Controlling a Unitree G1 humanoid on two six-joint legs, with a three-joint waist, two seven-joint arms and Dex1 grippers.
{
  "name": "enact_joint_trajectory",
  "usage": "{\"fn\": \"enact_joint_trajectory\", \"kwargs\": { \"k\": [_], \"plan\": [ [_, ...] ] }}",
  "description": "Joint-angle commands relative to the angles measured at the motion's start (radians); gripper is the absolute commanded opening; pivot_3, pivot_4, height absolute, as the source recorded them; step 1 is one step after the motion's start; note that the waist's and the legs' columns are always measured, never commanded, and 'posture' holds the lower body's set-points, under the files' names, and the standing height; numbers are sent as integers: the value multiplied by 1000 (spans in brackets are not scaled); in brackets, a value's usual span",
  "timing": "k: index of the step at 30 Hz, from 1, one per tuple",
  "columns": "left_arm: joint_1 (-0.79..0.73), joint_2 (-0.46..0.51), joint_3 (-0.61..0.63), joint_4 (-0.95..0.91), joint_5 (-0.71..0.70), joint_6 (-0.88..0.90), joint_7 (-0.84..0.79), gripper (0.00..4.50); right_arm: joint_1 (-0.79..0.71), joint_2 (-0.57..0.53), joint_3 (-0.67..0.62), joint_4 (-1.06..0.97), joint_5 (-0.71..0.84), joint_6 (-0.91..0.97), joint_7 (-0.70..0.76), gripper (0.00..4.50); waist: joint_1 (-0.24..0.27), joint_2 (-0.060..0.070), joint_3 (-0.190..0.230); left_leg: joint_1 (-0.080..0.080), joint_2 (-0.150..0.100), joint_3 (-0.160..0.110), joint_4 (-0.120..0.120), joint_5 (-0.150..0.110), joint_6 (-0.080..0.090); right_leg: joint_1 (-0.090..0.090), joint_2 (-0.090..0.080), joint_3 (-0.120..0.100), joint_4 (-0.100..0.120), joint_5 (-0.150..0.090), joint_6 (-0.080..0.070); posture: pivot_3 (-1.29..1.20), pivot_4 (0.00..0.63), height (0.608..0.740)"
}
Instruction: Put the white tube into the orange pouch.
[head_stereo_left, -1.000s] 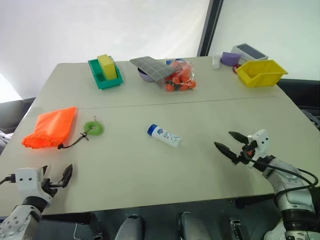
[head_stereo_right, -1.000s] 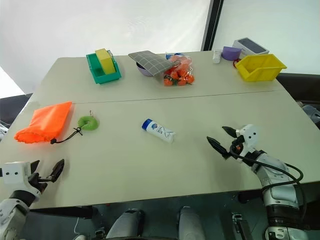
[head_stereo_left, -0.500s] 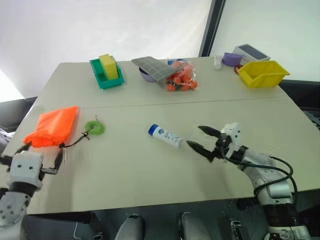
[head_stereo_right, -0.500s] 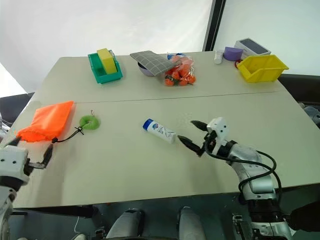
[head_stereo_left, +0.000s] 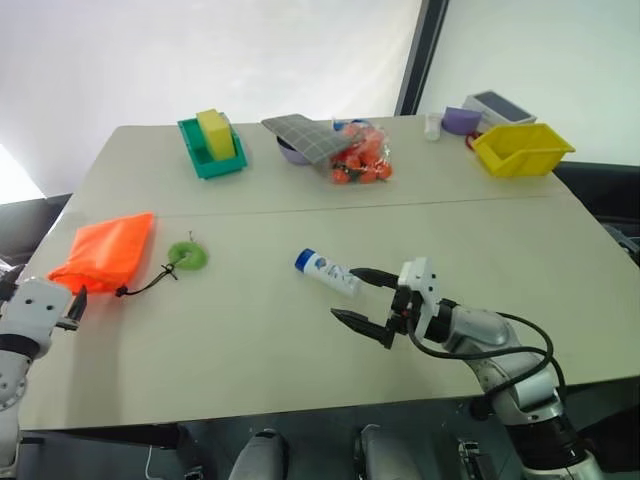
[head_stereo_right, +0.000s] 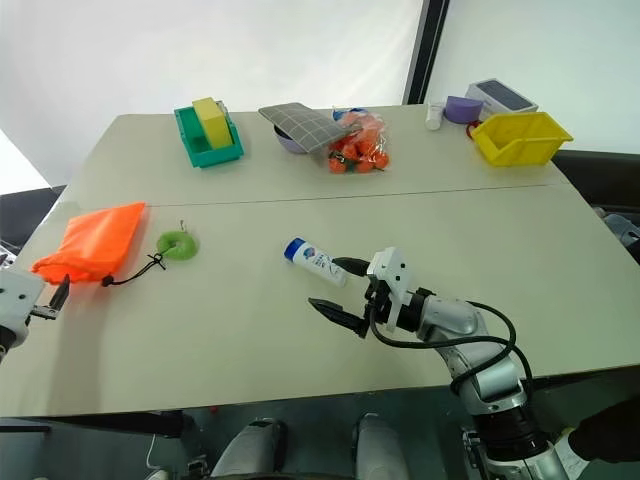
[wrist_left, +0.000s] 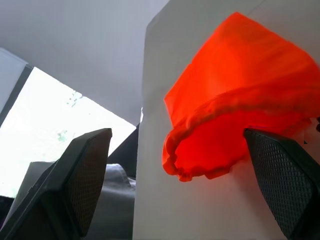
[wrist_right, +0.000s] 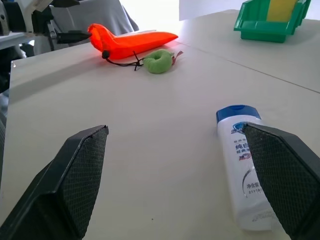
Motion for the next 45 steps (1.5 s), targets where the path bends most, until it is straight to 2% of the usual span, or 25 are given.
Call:
{"fn": "enact_joint_trajectory", "kwargs": {
  "k": [1,10,13,15,20,23,32,38,45],
  "plan": [
    [-46,45,-16,64,14,-10,-1,4500,-4,13,-3,-32,6,-24,-7,4460,0,0,0,0,0,0,0,0,0,-1,0,0,1,0,0,0,150,740],
    [-233,115,-124,371,42,-50,4,4500,-7,38,-6,-27,-12,-45,-32,4460,-3,-1,0,2,1,-1,0,0,0,-1,1,0,4,0,1,0,150,740],
    [-293,117,-156,441,32,-92,-6,3646,-4,38,-8,-26,-24,-56,-42,4500,-2,-1,-1,2,1,-1,0,0,0,-1,2,0,4,0,1,0,150,740],
    [-314,109,-162,453,9,-114,-25,2770,0,38,-13,-22,-36,-66,-56,4500,-2,-2,-1,2,1,-1,0,1,0,-1,2,0,5,2,3,0,150,740],
    [-287,81,-168,385,-58,-109,-104,65,13,33,-19,-20,-46,-67,-74,4500,-2,-2,-1,2,1,-1,0,1,0,-1,1,0,5,2,2,0,150,740],
    [-242,59,-146,283,-129,-51,-154,65,17,31,-25,-18,-48,-63,-82,4500,-5,-2,-1,2,1,-1,0,1,0,-1,1,0,5,4,-1,0,150,740],
    [-101,49,-107,-176,-395,343,-331,65,-7,18,-40,28,-50,-68,-74,4500,-2,-1,-1,2,1,-1,0,1,0,-1,1,0,5,1,-2,0,150,740],
    [-167,35,-134,-405,-576,613,-336,65,-36,42,-31,73,-43,-18,-94,4500,-3,-2,-1,3,1,-1,1,1,0,1,2,0,5,0,0,0,150,740],
    [-249,34,-184,-582,-729,809,-336,65,-98,71,29,191,-133,-2,-140,4500,-6,-2,-1,6,1,-1,0,1,0,3,2,1,5,2,-4,0,150,740]
  ]
}}
